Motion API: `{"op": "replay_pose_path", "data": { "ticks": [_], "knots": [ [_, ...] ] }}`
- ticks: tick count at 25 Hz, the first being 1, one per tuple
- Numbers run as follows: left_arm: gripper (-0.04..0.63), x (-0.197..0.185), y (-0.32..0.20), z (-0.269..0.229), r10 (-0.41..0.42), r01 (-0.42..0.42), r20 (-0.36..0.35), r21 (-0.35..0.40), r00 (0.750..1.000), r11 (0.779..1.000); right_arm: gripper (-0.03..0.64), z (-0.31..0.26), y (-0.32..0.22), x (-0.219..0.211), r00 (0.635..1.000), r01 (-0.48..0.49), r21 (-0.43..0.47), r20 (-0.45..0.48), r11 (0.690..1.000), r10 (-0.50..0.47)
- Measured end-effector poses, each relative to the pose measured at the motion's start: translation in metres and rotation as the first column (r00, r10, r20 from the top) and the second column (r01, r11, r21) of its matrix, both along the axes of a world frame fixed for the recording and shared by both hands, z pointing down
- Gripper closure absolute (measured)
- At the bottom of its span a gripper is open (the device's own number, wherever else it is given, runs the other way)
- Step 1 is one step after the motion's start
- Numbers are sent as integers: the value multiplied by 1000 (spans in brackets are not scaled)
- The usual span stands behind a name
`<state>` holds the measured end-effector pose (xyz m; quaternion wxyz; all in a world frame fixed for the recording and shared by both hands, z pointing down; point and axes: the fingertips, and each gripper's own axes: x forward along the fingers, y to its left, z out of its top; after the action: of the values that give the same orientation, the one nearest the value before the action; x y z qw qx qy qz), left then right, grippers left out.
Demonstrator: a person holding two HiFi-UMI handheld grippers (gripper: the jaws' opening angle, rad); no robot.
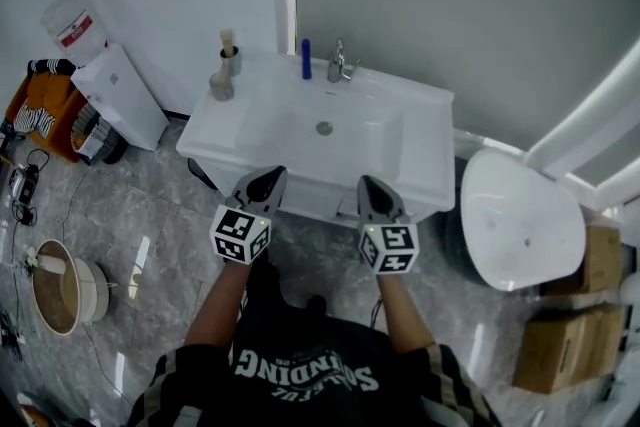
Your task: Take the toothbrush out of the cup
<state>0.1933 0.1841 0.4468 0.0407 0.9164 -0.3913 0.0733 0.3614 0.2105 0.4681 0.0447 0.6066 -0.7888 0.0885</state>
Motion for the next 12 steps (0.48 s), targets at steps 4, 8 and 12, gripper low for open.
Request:
{"op": "replay_pose_path", "data": {
  "ticks": [4, 8, 12],
  "knots": [
    [595, -1, -27, 7, 14, -14, -6, -4, 1000, 1000, 618, 4, -27, -4, 1000, -4, -2, -2, 1000, 4],
    [595, -4, -68, 11, 31, -31, -14, -12, 999, 999, 618, 8, -60, -12, 1000, -17, -8, -18, 1000, 17],
    [595, -8, -115, 15, 59, -60, -23, -23, 998, 998, 618, 9, -99, -17, 999, -44, -21, -27, 999, 43]
  ]
}}
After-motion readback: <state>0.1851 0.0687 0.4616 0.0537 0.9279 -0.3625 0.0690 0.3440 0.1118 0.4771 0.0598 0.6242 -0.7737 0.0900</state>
